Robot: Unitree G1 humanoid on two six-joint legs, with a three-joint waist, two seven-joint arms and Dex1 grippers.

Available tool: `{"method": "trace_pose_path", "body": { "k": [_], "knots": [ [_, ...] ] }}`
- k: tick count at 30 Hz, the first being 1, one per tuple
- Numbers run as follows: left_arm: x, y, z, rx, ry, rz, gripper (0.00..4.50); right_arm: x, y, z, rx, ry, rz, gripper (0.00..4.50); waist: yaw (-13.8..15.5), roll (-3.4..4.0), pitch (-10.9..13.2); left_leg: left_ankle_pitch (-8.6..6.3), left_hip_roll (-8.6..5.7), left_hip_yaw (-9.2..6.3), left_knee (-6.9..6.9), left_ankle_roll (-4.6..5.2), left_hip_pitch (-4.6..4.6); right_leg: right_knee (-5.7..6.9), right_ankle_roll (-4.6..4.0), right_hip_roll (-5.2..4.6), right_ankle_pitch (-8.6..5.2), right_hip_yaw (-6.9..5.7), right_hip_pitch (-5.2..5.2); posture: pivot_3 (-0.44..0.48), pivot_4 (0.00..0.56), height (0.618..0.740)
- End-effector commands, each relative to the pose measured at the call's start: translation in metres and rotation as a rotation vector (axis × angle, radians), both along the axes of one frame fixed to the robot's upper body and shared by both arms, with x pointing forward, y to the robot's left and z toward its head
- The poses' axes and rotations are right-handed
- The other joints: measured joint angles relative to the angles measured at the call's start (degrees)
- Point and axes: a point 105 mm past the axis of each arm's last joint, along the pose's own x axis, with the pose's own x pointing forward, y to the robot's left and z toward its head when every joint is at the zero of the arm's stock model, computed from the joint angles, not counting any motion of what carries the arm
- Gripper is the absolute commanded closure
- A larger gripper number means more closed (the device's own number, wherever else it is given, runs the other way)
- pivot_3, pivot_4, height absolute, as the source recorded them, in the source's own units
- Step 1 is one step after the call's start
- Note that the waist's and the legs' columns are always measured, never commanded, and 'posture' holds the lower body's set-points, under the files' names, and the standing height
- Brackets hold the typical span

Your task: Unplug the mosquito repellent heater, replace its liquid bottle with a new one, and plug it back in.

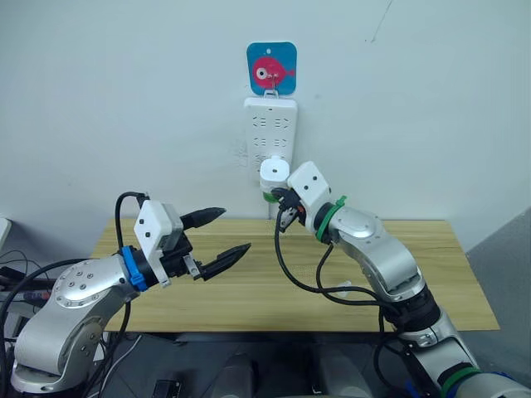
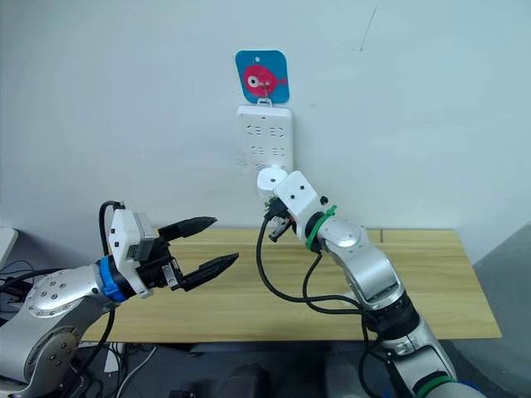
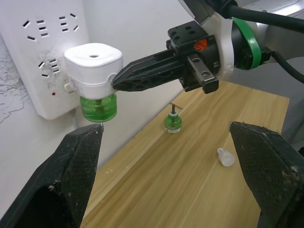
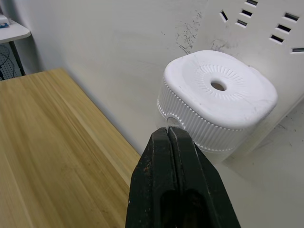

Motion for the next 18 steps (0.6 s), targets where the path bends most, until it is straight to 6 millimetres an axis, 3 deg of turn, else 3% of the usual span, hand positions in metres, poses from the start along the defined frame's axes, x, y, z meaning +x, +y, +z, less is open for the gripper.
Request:
{"method": "trace_pose_path", "body": {
  "k": [1,3,7,13,16,18],
  "knots": [
    [0.002,-0.002,0.006,0.0,-0.037,-0.005,0.0,0.007,-0.014,0.021,0.05,-0.046,-0.05,4.49,-0.02,0.0,0.0,0.01,0.0,0.0,0.0,0.01,0.0,0.0,0.0,0.01,0.0,-0.01,0.0,0.003,0.135,0.74],
    [0.002,-0.001,0.005,0.0,-0.037,-0.004,0.0,0.0,-0.01,0.02,0.062,-0.018,-0.005,4.49,-0.01,0.0,0.0,0.02,0.01,-0.01,0.0,0.01,0.0,0.01,0.0,0.02,0.0,-0.03,0.0,0.002,0.136,0.74],
    [0.004,0.004,0.005,-0.01,-0.037,0.012,0.0,-0.031,-0.002,0.019,0.037,0.019,0.164,4.49,0.01,0.02,0.01,0.01,0.01,-0.05,-0.03,0.01,-0.07,-0.05,-0.05,0.01,0.03,-0.06,-0.03,0.001,0.138,0.74],
    [0.005,0.021,-0.004,0.056,-0.055,0.037,0.0,-0.056,-0.009,0.022,-0.038,-0.002,0.285,4.49,-0.09,0.09,0.06,0.0,0.02,-0.13,-0.15,0.01,-0.17,-0.19,-0.23,0.0,0.13,-0.15,-0.09,0.001,0.142,0.74],
    [0.003,0.037,-0.015,0.136,-0.041,0.012,0.0,-0.054,-0.032,0.028,-0.079,-0.027,0.25,3.9,-0.01,0.11,0.09,0.0,0.04,-0.14,-0.16,0.01,-0.17,-0.22,-0.26,0.01,0.03,-0.2,-0.08,0.002,0.143,0.74],
    [0.007,0.049,-0.019,0.201,-0.05,0.008,0.0,-0.055,-0.046,0.031,-0.106,-0.029,0.234,3.2,0.19,0.11,0.09,0.0,0.03,-0.14,-0.16,0.01,-0.17,-0.23,-0.23,0.0,-0.16,-0.22,-0.06,0.003,0.14,0.74]
  ]
}}
